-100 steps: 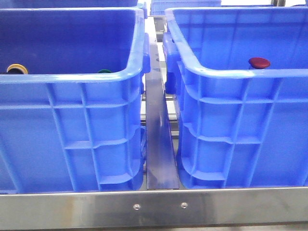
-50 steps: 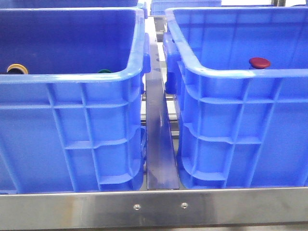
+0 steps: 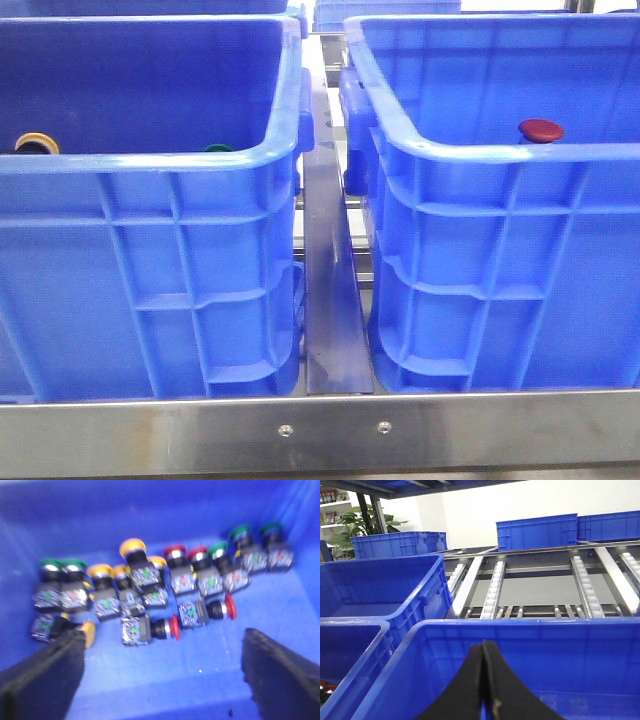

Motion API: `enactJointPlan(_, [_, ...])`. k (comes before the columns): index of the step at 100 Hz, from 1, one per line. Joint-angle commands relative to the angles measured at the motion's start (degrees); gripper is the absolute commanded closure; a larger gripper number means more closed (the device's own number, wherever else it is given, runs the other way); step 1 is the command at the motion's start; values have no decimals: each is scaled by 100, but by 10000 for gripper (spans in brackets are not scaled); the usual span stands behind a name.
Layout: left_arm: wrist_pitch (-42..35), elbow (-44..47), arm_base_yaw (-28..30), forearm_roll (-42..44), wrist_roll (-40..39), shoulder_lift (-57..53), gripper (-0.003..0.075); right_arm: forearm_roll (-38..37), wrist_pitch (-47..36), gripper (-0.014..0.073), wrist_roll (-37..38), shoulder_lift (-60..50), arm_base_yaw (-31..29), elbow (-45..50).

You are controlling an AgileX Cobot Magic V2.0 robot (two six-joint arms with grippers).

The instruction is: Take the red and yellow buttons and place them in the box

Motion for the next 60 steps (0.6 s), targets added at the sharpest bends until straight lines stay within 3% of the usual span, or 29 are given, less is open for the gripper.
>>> enactJointPlan(1, [-515,-405,10,41,-18,436,91,-10,-17,662,-45,-17,-12,-150])
enactJointPlan(37, [-231,-2030,632,-189,-222,2763,93,-10,-17,662,-45,-17,-12,-150])
enactJointPlan(60, [-211,-2581,917,-315,-222,3801,93,-10,-17,662,-45,-17,-12,-150])
